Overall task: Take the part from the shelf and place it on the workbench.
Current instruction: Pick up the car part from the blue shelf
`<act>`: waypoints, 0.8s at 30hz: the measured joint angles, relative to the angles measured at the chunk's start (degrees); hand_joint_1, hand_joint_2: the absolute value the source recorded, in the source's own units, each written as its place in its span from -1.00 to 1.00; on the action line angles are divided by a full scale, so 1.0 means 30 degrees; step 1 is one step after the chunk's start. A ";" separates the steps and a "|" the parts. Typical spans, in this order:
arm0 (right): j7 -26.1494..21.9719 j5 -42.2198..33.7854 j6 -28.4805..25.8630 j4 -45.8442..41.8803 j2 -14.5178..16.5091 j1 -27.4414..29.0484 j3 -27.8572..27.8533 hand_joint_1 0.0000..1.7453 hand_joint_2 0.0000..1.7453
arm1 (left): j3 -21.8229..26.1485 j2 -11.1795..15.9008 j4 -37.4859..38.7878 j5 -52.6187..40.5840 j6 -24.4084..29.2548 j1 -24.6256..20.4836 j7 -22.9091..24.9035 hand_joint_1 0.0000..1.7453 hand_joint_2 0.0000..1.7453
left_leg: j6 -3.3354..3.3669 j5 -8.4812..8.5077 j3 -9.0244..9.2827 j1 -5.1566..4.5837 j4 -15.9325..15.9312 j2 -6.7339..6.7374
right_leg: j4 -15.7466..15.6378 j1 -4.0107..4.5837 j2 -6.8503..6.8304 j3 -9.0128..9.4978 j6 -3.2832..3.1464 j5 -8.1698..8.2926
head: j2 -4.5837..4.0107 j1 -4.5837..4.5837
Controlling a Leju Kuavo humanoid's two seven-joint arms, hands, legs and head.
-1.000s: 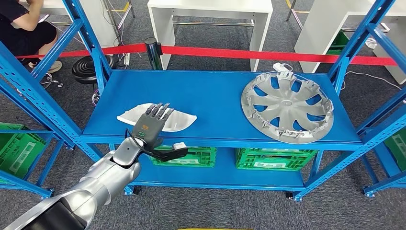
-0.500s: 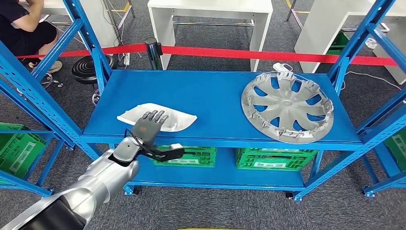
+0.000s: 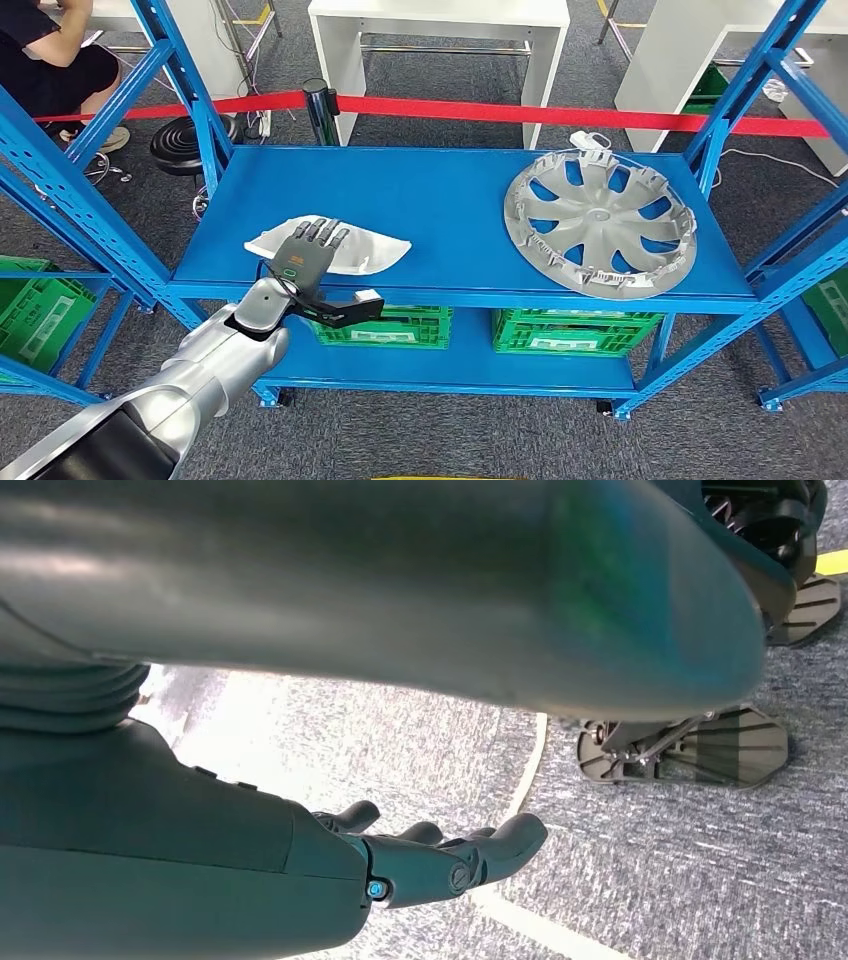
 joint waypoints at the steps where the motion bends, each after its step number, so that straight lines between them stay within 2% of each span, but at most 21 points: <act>1: 0.0000 0.0000 0.0000 0.0000 0.0002 0.0001 0.0000 -1.00 -1.00 | 0.0000 0.0000 0.0002 0.0000 0.0037 0.0000 0.0009 -1.00 1.00 | 0.0000 0.0000 0.0000 0.0000 0.0000 0.0000 | 0.0000 0.0000 0.0000 0.0000 0.0000 0.0000 | 0.0000 0.0000; 5: 0.0118 0.0000 0.0000 0.0000 0.0007 0.0014 0.0000 -1.00 -1.00 | 0.0013 0.0007 0.0024 -0.0053 0.0526 0.0000 0.0146 -1.00 1.00 | 0.0000 0.0000 0.0000 0.0000 0.0000 -0.0001 | 0.0000 -0.0001 0.0000 0.0001 0.0000 0.0000 | 0.0000 0.0000; 7: 0.0226 0.0000 0.0000 0.0000 0.0009 0.0029 0.0000 -1.00 -1.00 | 0.0029 0.0016 0.0047 -0.0064 0.0748 0.0000 0.0204 -0.90 1.00 | 0.0000 0.0000 -0.0001 -0.0001 0.0000 -0.0001 | 0.0000 -0.0001 0.0000 0.0001 0.0000 0.0000 | 0.0000 0.0000; 8: 0.0279 0.0000 0.0000 0.0000 0.0011 0.0036 0.0000 -1.00 -1.00 | 0.0036 0.0022 0.0062 -0.0064 0.0805 0.0000 0.0213 -0.53 1.00 | 0.0000 0.0000 -0.0001 -0.0001 0.0000 -0.0001 | 0.0000 -0.0001 0.0000 0.0001 0.0000 0.0000 | 0.0000 0.0000; 11: 0.0312 -0.0005 0.0002 0.0000 0.0024 0.0044 0.0000 -1.00 -1.00 | 0.0044 0.0035 0.0120 -0.0064 0.0827 0.0000 0.0104 0.84 1.00 | 0.0000 0.0000 0.0000 -0.0001 0.0000 -0.0001 | 0.0000 -0.0001 0.0000 0.0000 0.0000 0.0000 | 0.0000 0.0000; 12: 0.0295 -0.0011 0.0004 0.0000 0.0027 0.0045 -0.0002 -1.00 -1.00 | 0.0044 0.0036 0.0137 -0.0075 0.0787 -0.0001 0.0071 0.97 1.00 | 0.0000 0.0000 0.0000 -0.0001 0.0000 -0.0001 | 0.0000 -0.0001 0.0000 0.0000 0.0000 0.0000 | 0.0000 0.0000; 24: -0.0009 -0.0266 0.0073 0.0000 0.0029 0.0072 -0.0155 -1.00 -1.00 | 0.0044 -0.0007 0.0206 -0.0177 0.0475 -0.0016 -0.0282 1.00 1.00 | 0.0000 0.0000 0.0000 0.0000 0.0001 0.0000 | -0.0001 -0.0001 0.0000 0.0000 0.0000 0.0000 | 0.0000 0.0000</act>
